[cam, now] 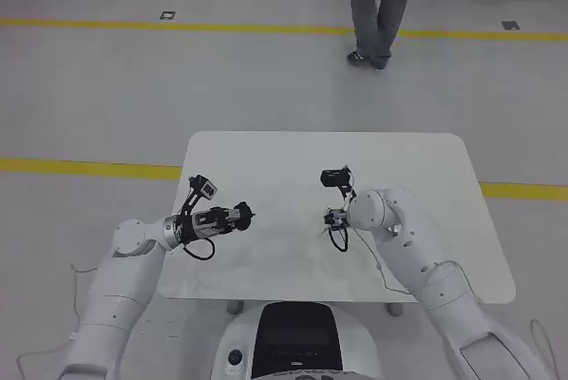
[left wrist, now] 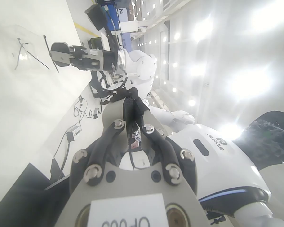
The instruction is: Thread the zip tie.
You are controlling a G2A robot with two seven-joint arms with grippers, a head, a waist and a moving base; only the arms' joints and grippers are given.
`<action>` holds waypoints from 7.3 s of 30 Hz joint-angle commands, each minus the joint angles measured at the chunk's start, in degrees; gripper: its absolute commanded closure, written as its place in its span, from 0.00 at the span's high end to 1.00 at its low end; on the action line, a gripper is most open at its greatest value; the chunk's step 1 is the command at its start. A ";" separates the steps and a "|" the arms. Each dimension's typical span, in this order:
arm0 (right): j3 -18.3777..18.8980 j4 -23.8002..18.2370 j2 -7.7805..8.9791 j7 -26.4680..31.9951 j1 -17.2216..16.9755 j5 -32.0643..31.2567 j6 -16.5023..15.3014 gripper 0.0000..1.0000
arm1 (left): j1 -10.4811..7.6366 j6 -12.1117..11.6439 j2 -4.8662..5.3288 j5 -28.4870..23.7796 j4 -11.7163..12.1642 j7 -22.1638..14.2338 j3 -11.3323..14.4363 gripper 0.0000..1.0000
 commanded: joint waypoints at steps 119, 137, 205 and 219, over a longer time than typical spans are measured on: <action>4.93 -19.16 0.02 -69.32 -28.69 17.01 -31.36 0.00 | -1.50 0.63 -1.76 2.17 -3.32 14.90 11.08 0.00; 6.02 -20.47 0.45 -70.30 -29.54 15.42 -30.76 0.00 | -4.79 0.00 -2.45 1.18 -1.88 17.74 14.86 0.00; 2.02 -18.93 -0.14 -73.89 -28.51 13.79 -28.10 0.00 | -3.06 0.00 -3.10 0.86 -2.53 20.89 14.83 0.00; 1.58 -19.27 -0.16 -74.52 -28.59 12.59 -27.25 0.00 | -3.06 0.00 -3.10 0.86 -2.53 20.89 14.83 0.00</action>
